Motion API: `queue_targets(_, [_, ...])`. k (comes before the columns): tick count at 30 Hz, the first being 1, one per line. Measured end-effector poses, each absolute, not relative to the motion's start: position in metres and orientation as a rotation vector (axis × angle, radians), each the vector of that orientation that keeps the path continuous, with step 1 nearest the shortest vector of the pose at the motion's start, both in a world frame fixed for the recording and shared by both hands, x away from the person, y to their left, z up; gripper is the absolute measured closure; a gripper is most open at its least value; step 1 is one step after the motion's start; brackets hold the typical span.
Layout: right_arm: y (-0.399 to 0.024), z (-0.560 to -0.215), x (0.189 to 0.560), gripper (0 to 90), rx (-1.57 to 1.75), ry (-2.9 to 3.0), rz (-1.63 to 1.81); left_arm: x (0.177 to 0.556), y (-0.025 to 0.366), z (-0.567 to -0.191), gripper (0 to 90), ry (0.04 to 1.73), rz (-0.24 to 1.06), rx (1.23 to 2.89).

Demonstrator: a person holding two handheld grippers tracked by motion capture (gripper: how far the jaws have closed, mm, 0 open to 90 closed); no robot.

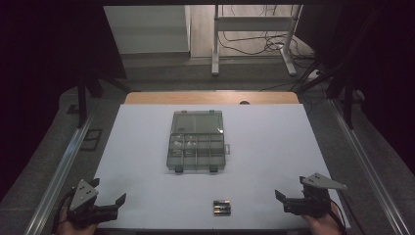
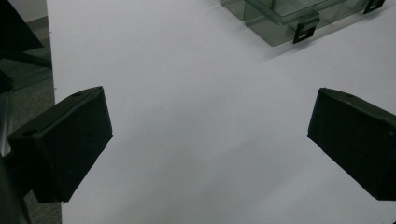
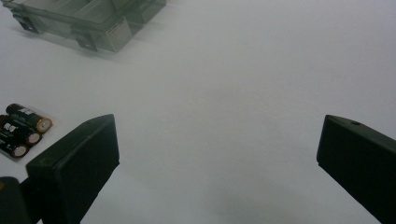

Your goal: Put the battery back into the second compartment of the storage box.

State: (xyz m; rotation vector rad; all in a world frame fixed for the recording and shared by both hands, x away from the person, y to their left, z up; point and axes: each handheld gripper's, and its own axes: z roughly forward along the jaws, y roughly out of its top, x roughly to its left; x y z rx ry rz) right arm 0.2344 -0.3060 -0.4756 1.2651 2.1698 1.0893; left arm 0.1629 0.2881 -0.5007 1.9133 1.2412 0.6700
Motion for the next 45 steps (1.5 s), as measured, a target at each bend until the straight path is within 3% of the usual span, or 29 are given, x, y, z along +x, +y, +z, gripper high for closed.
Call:
queue_targets(17, [-0.302, -0.477, 0.237, 0.0, 1.248, 2.219, 1.048, 0.165, 0.294, -0.502, 0.0, 1.258, 0.611, 1.887])
queue_targets(45, [-0.286, -0.469, 0.245, 0.0, 1.177, 2.274, 1.024, 0.166, 0.297, -0.502, 0.0, 1.286, 0.633, 1.863])
